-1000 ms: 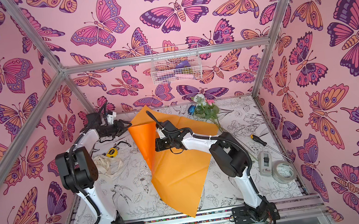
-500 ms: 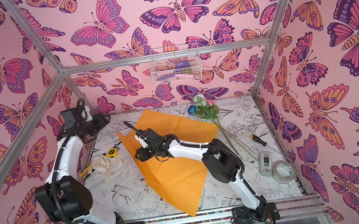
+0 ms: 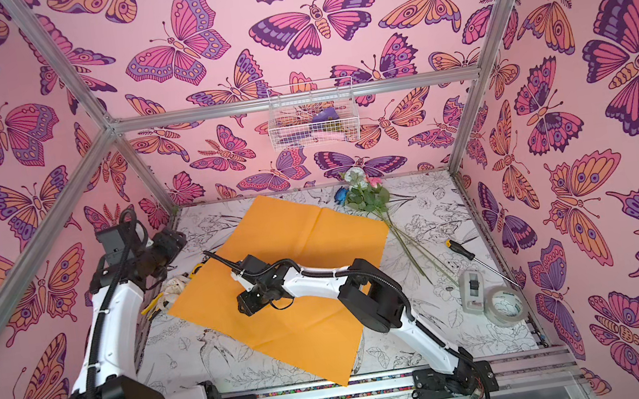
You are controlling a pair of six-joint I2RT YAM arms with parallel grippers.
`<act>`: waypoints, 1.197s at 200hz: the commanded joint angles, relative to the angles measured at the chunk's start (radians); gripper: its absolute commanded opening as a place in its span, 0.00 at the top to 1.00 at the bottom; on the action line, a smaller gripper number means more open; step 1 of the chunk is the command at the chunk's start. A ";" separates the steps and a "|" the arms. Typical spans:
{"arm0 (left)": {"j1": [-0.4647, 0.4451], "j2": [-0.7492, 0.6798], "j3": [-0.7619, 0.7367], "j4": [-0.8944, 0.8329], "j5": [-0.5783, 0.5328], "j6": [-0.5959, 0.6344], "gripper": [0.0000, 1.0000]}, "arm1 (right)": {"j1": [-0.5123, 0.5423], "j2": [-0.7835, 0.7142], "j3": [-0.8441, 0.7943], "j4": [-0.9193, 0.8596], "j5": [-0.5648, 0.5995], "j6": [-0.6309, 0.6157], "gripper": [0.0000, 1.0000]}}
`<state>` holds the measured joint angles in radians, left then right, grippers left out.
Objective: Tie the bouquet of fake flowers
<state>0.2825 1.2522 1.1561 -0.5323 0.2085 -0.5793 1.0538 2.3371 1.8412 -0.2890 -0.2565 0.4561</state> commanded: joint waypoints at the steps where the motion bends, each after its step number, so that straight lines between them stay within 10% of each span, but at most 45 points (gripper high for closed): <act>1: 0.000 -0.080 -0.107 -0.037 -0.025 -0.047 0.23 | -0.020 -0.062 -0.029 -0.032 0.021 0.008 0.51; 47: -0.032 -0.264 -0.399 -0.045 0.081 -0.139 0.27 | -0.108 -0.191 -0.193 0.005 0.038 0.045 0.51; 92: -0.254 -0.390 -0.599 -0.132 0.042 -0.294 0.29 | -0.239 -0.311 -0.356 -0.014 0.066 0.065 0.53; 163: -0.465 -0.490 -0.711 -0.249 -0.074 -0.558 0.27 | -0.328 -0.450 -0.498 -0.115 0.256 -0.047 0.44; 239: -0.500 -0.484 -0.777 -0.193 -0.099 -0.613 0.24 | -0.336 -0.411 -0.503 -0.154 0.327 -0.068 0.39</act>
<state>-0.2104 0.7677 0.4084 -0.7143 0.1226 -1.1015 0.7261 1.9018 1.3319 -0.4042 0.0349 0.4103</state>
